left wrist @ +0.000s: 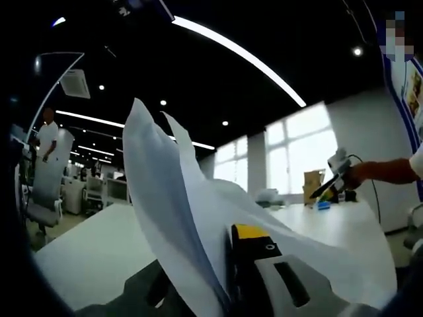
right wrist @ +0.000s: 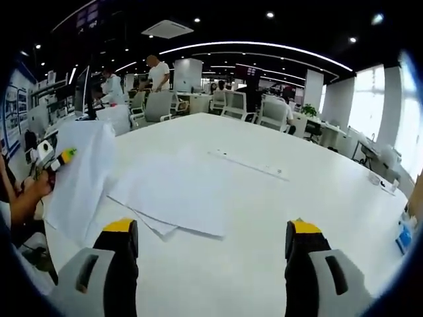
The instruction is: Organize the stack of printing papers by aligning and flattening the scattered papers on the table
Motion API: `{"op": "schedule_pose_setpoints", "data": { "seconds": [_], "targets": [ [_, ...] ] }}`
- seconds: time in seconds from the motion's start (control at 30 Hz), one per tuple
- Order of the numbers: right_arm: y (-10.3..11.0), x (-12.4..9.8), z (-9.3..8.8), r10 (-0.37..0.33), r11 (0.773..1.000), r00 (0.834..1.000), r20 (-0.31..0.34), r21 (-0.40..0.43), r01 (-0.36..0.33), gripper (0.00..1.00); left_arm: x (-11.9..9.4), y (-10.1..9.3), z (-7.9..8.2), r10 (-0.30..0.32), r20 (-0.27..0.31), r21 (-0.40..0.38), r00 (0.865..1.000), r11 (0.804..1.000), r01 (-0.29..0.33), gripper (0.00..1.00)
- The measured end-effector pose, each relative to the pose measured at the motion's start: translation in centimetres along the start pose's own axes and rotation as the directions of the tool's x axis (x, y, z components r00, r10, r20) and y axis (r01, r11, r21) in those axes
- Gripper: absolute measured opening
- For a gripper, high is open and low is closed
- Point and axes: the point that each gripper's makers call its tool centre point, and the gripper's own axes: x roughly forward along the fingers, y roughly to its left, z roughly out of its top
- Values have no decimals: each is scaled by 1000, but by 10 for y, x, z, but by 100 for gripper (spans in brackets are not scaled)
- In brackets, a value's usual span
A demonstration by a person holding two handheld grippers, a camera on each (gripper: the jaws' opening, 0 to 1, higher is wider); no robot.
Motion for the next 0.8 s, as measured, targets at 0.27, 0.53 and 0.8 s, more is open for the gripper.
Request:
{"op": "schedule_pose_setpoints", "data": {
  "seconds": [0.27,0.53,0.8],
  "targets": [
    [0,4,-4,2,1000,1000,-10,7,-2,87,0,0,-1,0,-3,-1,1000,1000,0,10],
    [1,9,-3,10,1000,1000,-16,-3,-10,87,0,-1,-1,0,-7,3,1000,1000,0,10],
    [0,14,-2,15,1000,1000,-25,-8,-15,87,1,-2,-2,0,-9,4,1000,1000,0,10]
  ]
}}
